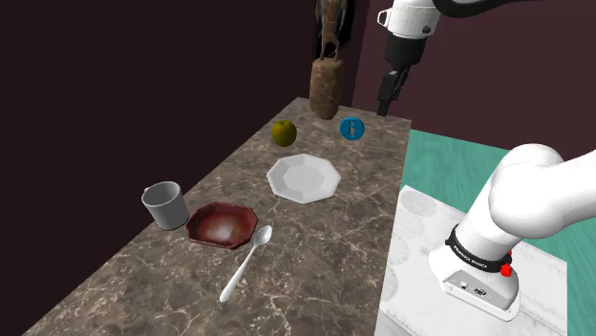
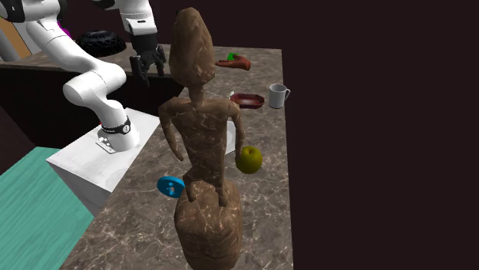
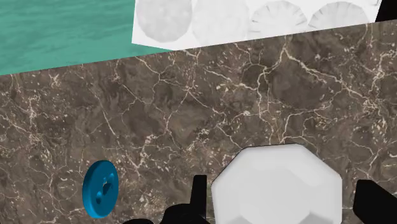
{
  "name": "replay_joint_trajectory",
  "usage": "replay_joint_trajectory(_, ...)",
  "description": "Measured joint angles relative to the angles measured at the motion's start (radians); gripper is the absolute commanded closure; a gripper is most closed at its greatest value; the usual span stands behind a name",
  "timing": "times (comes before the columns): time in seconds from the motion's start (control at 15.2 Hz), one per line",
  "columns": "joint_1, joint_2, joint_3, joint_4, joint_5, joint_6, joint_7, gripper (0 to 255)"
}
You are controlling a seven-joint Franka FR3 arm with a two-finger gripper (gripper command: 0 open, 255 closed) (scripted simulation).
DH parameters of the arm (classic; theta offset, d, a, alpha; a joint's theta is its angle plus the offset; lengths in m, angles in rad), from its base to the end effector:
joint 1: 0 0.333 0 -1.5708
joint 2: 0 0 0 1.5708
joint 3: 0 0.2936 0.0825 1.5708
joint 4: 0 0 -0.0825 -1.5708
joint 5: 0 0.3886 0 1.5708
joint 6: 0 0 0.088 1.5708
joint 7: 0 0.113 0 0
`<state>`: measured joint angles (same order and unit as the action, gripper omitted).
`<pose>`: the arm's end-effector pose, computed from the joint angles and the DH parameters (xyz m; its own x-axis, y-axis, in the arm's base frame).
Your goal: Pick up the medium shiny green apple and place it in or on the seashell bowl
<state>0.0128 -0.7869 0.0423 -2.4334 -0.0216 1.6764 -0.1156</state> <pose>0.3350 0.0183 0.5411 0.9868 0.1606 0.0232 0.1591 -0.9858 0.0545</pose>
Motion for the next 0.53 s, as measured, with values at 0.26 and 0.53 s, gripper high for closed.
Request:
replay_joint_trajectory(0.26, -0.002, 0.081, -0.008, 0.027, -0.01, 0.05, -0.019, 0)
replay_joint_trajectory(0.53, -0.004, 0.249, -0.016, 0.117, -0.025, 0.118, -0.049, 0)
